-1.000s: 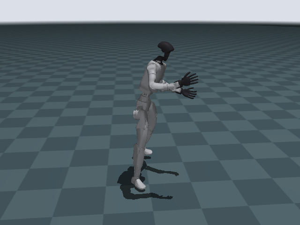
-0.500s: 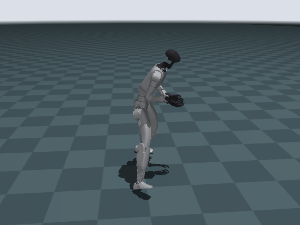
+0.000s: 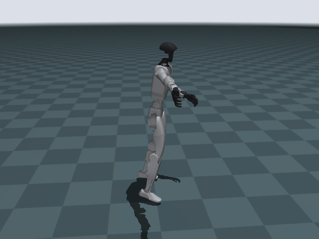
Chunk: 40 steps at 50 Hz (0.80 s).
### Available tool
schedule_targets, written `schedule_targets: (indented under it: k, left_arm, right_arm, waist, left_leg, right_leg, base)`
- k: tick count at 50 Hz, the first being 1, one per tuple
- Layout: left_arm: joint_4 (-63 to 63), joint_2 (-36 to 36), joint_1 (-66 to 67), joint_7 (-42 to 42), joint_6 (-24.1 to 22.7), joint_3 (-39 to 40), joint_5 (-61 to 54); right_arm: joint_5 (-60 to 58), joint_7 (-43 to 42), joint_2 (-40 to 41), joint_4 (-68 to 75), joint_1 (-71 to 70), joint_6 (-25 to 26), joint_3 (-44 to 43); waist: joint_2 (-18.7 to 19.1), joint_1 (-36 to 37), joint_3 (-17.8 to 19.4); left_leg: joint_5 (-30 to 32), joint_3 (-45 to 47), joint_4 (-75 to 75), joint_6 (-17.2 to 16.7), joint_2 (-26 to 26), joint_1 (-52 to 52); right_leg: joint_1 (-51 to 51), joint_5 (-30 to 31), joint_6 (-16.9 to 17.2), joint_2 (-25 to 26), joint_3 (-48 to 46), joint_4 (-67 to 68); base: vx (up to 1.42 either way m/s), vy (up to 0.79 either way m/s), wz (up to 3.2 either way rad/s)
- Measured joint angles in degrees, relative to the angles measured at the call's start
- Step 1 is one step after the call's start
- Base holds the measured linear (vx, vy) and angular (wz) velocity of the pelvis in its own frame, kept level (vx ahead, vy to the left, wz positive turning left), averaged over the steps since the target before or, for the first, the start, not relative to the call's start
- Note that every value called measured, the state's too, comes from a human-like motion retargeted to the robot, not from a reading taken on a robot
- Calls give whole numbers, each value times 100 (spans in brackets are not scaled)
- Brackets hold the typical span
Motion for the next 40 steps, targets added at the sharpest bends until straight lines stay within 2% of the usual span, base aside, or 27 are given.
schedule_targets:
  k: [2, 4, 6, 8, 10, 13, 15, 18, 20, 24, 28, 30, 32, 36, 38, 40]
  left_arm:
    - [-413, 169, -329, -3, 97, 76, -116]
    - [-675, 306, -620, 36, 177, 203, -62]
    - [-760, 377, -829, 86, 308, 377, -25]
    - [-714, 372, -845, 59, 402, 635, -81]
    - [-634, 322, -651, -49, 443, 1027, -114]
    - [-520, 31, -60, -341, 393, 1820, -85]
    - [-418, -331, 294, -411, 373, 2158, -217]
    - [-311, -872, 533, -54, 318, 2036, -596]
    - [-320, -1064, 526, 194, 270, 1685, -848]
    - [-618, -956, 462, -73, 256, 1146, -824]
    - [-1010, -782, 571, -380, 215, 1053, -458]
    - [-1144, -775, 641, -385, 195, 1016, -373]
    - [-1211, -791, 646, -304, 153, 932, -365]
    - [-1238, -895, 511, -97, -15, 651, -519]
    - [-1253, -1027, 391, 42, -104, 505, -754]
    - [-1258, -1217, 229, 297, -230, 357, -1097]
  right_arm:
    - [425, 59, -853, 74, -619, 148, -218]
    - [564, 350, -1427, -198, -864, 231, -124]
    - [661, 643, -1770, -643, -856, 256, 127]
    - [933, 771, -1845, -1209, -747, 142, 251]
    - [1364, 810, -1627, -1883, -548, -113, 136]
    - [1753, 787, -761, -3087, 294, -636, -494]
    - [1865, 721, -86, -3895, 1026, -976, -853]
    - [1915, 458, 764, -4956, 1898, -1435, -1058]
    - [1834, 326, 1178, -5559, 2337, -1592, -1129]
    - [1778, 367, 1665, -6381, 2994, -1697, -1230]
    - [1737, 342, 2060, -7036, 3396, -1917, -1284]
    - [1610, 286, 2283, -7340, 3516, -2017, -1259]
    - [1426, 178, 2546, -7691, 3674, -2148, -1213]
    - [1054, 5, 2988, -8325, 4044, -2429, -1047]
    - [785, -85, 3179, -8615, 4119, -2499, -898]
    - [471, -208, 3384, -8946, 4063, -2506, -679]
  waist:
    - [-91, -10, 74]
    - [-260, 26, 163]
    - [-481, 117, 260]
    - [-714, 285, 303]
    - [-884, 506, 281]
    - [-1010, 737, 228]
    - [-1058, 771, 225]
    - [-1072, 602, 296]
    - [-1065, 459, 348]
    - [-1011, 386, 371]
    - [-987, 422, 396]
    - [-964, 427, 406]
    - [-914, 489, 420]
    - [-773, 734, 499]
    - [-708, 781, 590]
    - [-607, 751, 734]
  left_leg:
    - [-517, 229, 241, 38, 228, 34]
    - [-986, -22, 424, -165, 416, 55]
    - [-1267, -220, 627, -416, 598, 67]
    - [-1292, -166, 848, -564, 823, 123]
    - [-1078, -24, 983, -550, 1126, 249]
    - [-448, -74, 979, -265, 1533, 514]
    - [6, -395, 1028, -16, 1593, 537]
    - [512, -790, 1224, 187, 1374, 197]
    - [723, -572, 1310, 248, 1236, -101]
    - [768, 881, 1257, 327, 1157, -422]
    - [384, 2520, 1068, 349, 1010, -439]
    - [196, 3014, 902, 364, 876, -405]
    - [30, 2713, 685, 290, 656, -436]
    - [-372, 317, 184, 49, 40, -517]
    - [-471, -315, 35, 121, 22, -468]
    - [-488, -311, -42, 249, 288, -404]
  right_leg:
    - [175, -411, -143, -859, -855, -256]
    - [367, -567, -230, -1594, -1572, -613]
    - [499, -208, -327, -2116, -1944, -899]
    - [532, 253, -217, -2366, -1876, -1018]
    - [445, 132, -51, -2300, -1555, -882]
    - [217, -723, 167, -1798, -1175, -407]
    - [169, -927, 202, -1450, -1101, -247]
    - [298, -987, 53, -1150, -1256, -276]
    - [415, -1035, -2, -1075, -1460, -365]
    - [597, -1112, -135, -992, -1833, -590]
    - [664, -1264, -188, -896, -2082, -720]
    - [685, -1310, -160, -828, -2184, -738]
    - [709, -1314, -110, -711, -2224, -722]
    - [775, -1288, -18, -372, -2144, -648]
    - [706, -1257, -15, -215, -2083, -455]
    - [433, -1173, -17, -62, -1933, 86]
  base:
    - [22, -80, 103]
    - [21, -86, 99]
    - [22, -97, 62]
    - [22, -107, -12]
    - [24, -109, -85]
    - [24, -97, -118]
    - [22, -80, -75]
    - [18, -64, 6]
    - [14, -52, 61]
    - [9, -40, 67]
    - [5, -31, 47]
    - [4, -26, 33]
    - [5, -21, 9]
    - [3, -15, -24]
    - [-5, -12, -28]
    - [-10, -12, -35]
